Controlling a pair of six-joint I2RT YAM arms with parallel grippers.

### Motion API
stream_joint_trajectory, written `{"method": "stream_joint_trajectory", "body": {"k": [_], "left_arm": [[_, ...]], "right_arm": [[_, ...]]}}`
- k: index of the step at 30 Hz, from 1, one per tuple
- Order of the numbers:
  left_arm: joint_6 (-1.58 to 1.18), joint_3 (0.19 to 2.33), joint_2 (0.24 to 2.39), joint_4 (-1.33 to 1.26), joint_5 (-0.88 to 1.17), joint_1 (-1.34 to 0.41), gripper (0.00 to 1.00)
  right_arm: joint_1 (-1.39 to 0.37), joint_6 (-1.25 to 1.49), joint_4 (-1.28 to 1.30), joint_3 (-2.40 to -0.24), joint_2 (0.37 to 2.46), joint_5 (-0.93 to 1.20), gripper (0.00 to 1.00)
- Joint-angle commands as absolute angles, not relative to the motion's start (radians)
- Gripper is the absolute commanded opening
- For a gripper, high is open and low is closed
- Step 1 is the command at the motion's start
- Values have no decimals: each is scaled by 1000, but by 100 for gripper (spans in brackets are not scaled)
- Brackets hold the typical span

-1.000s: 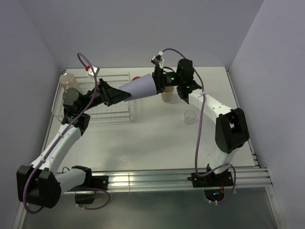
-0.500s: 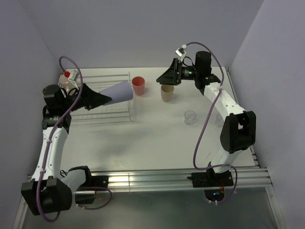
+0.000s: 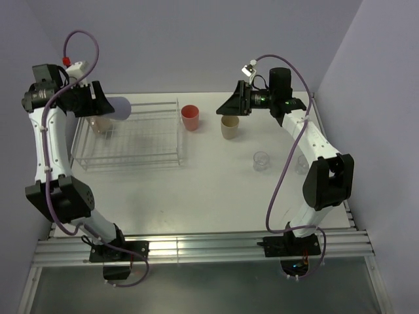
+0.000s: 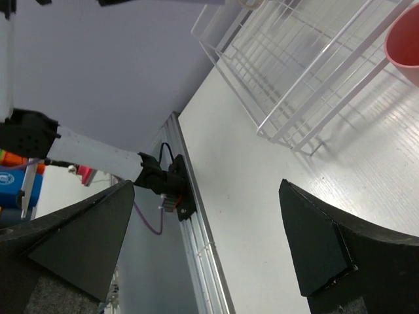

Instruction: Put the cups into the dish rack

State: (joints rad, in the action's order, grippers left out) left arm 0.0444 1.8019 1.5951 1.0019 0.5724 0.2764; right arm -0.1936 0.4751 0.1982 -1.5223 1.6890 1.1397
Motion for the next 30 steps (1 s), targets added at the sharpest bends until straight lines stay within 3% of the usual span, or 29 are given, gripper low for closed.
{"method": "stream_joint_trajectory", "body": {"k": [1,10,20,30], "left_arm": [[176,1985,1689,1166,350,273,0],[299,2192,1861,1252,141,221,0],[410,1951,1747,1296,184,261,0],[425,1993,1853,1333,169,293,0]], "right_arm": [[-201,434,219,-1574,1663,1129,100],[-199,373,296,-1574,1675,1129,100],[-199,345,319,-1554,1686,1135,100],[-199,328,331,-1555,1690,1144,100]]}}
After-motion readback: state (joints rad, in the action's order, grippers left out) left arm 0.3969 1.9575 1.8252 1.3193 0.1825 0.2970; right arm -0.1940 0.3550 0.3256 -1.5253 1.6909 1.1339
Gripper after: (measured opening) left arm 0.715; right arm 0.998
